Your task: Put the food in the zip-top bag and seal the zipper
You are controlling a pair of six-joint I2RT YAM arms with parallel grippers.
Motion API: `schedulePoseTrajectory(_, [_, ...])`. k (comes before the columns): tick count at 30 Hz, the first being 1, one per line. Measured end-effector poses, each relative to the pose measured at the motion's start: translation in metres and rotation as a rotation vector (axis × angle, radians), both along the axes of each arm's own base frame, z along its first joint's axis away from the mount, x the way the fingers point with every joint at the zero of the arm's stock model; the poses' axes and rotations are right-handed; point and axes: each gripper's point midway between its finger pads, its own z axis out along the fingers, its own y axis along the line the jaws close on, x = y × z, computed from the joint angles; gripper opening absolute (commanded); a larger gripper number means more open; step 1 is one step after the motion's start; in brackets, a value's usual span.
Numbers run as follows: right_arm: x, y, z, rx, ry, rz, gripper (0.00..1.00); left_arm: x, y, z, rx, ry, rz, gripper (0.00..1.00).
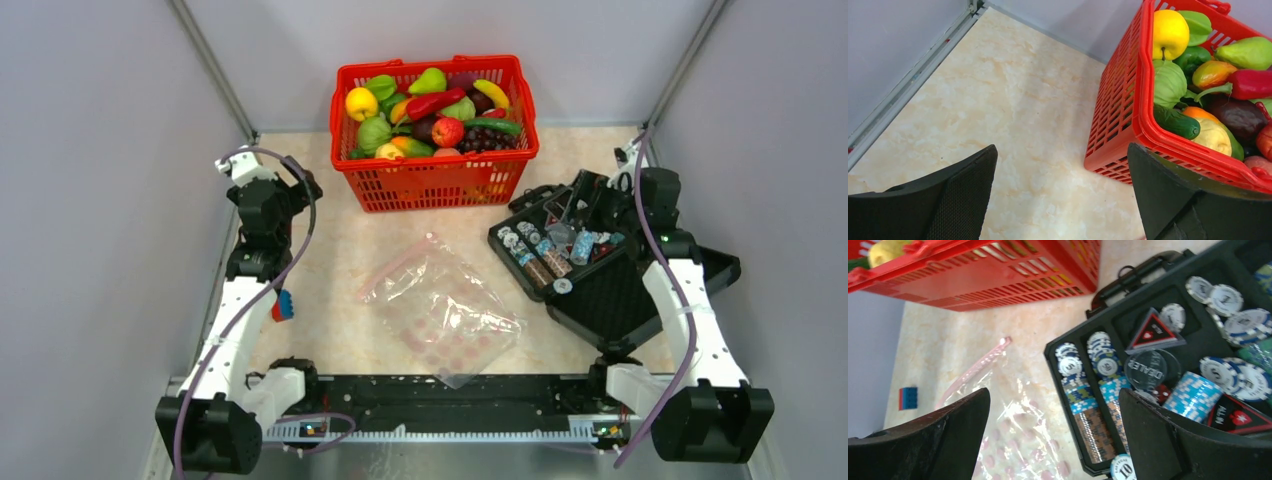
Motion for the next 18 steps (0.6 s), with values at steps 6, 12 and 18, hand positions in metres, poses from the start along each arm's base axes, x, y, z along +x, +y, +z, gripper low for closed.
schedulePoseTrajectory(6, [-0.007,0.032,0.004,0.03,-0.017,0.131,0.98,-0.011,0.002,-0.009,-0.055,-0.017,0.031,0.99])
schedulePoseTrajectory(12, [-0.032,0.086,-0.013,-0.018,0.033,0.307,0.98,-0.014,-0.024,-0.016,-0.081,-0.004,-0.116,0.99])
schedulePoseTrajectory(18, [-0.053,0.111,-0.03,-0.077,0.065,0.406,0.98,-0.025,-0.055,-0.021,-0.138,0.026,-0.282,0.99])
